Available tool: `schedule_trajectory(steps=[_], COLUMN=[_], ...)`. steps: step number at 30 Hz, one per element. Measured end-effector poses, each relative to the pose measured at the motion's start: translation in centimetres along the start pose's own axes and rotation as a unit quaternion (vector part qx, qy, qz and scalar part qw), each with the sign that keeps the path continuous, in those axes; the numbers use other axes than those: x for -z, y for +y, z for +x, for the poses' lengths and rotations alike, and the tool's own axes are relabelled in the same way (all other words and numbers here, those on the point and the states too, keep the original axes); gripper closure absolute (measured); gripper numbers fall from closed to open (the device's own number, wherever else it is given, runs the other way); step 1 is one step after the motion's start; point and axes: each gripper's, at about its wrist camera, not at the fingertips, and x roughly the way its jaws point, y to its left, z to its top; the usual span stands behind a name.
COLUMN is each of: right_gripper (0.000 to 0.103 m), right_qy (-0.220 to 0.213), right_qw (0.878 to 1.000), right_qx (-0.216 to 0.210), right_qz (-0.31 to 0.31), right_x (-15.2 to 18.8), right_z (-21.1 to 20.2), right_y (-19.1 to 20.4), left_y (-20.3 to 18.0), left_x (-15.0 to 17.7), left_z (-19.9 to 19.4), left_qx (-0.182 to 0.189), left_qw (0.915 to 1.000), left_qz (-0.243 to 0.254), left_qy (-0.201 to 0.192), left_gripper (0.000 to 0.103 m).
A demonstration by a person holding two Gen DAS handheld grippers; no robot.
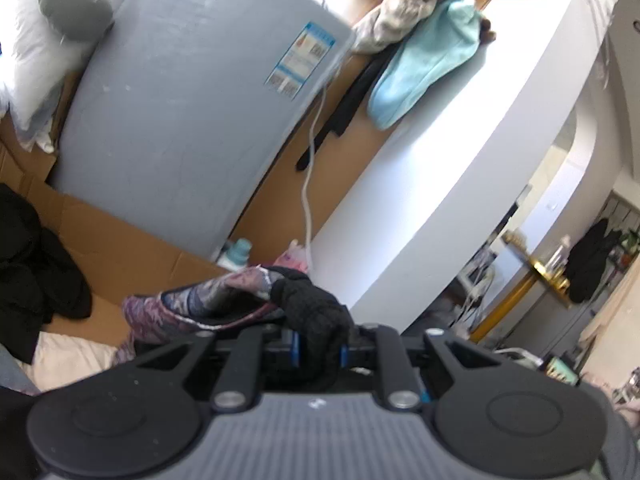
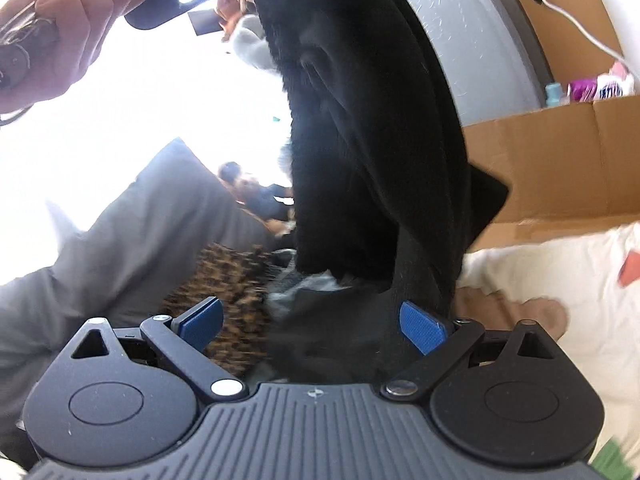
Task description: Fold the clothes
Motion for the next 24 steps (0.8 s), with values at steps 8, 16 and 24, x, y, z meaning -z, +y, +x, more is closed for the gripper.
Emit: schedule_trajectory(steps=[8, 16, 24], right_gripper=[0.005, 0.013, 0.085], right_qy=[-0.031, -0.065, -0.09], right_qw=[0.998, 0.993, 0.986], right_qx=[0.052, 0.082, 0.108], right_qz=[-0.014, -0.059, -0.089], right_x=[-3.9, -9.2, -13.8], right_z=[-3.2, -4.8, -8.1], right_y=[-0.7, 0.4, 0.9], left_y=[-3.3, -7.4, -10.2], left_x=[-0.6, -2.2, -3.5], left_z=[-5.5, -10.3, -13.8], left_qx=[0.012, 0.022, 0.024], left_qw=[0.9993, 0.9967, 0.9943], left_qz=[0.01, 0.027, 0.048], left_qy=[-0.035, -0.073, -0.092], left_gripper=[0.085, 0.085, 0.085])
